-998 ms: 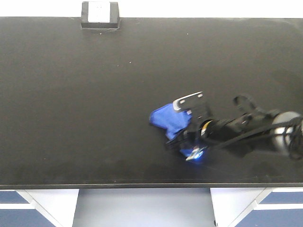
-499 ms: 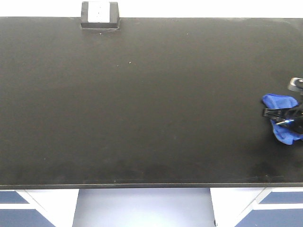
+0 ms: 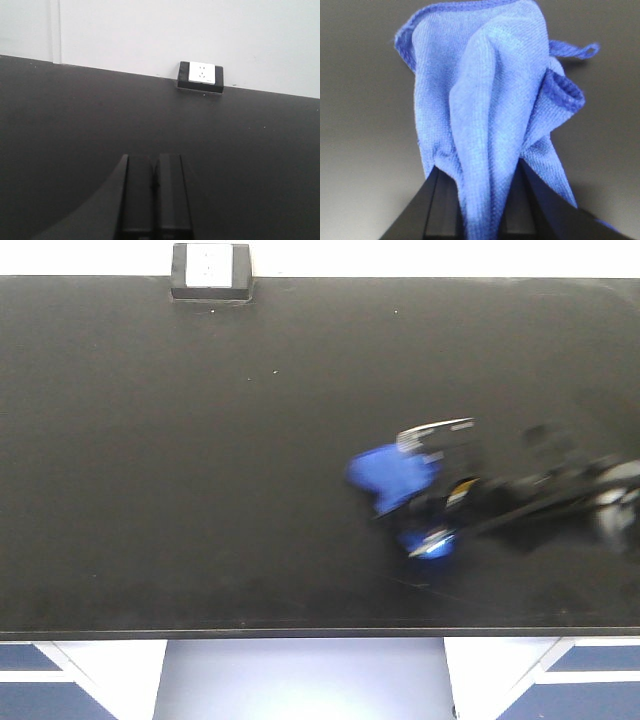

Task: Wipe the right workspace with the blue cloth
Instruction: 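Drag the cloth back and forth across the countertop with the right gripper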

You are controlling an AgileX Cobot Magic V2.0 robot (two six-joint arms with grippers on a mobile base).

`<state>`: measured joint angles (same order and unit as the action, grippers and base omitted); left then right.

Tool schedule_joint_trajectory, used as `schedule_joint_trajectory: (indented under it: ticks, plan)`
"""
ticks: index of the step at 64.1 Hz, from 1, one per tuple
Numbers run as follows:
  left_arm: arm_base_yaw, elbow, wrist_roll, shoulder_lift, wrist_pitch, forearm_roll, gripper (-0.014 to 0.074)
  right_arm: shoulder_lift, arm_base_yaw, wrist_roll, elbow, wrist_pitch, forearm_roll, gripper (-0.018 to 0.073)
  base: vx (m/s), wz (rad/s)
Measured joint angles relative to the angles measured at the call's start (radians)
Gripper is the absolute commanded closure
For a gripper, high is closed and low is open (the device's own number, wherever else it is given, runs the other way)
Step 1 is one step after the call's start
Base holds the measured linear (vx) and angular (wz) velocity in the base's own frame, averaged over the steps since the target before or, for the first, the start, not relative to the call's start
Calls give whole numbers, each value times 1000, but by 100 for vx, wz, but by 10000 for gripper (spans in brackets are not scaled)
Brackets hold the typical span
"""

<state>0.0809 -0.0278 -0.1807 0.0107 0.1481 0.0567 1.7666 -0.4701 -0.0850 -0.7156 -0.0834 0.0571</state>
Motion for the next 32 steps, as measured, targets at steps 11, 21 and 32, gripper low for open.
schedule_joint_trajectory:
  ticks: [11,21,32]
  plan:
    - [0,0,0,0,0,0,602,1,-66,1,2,-34,0,559,0,0]
    - [0,0,0,0,0,0,602,1,31,18,2,13,0,557,0,0]
    - [0,0,0,0,0,0,602,-5,216,55,2,39,0,554,0,0]
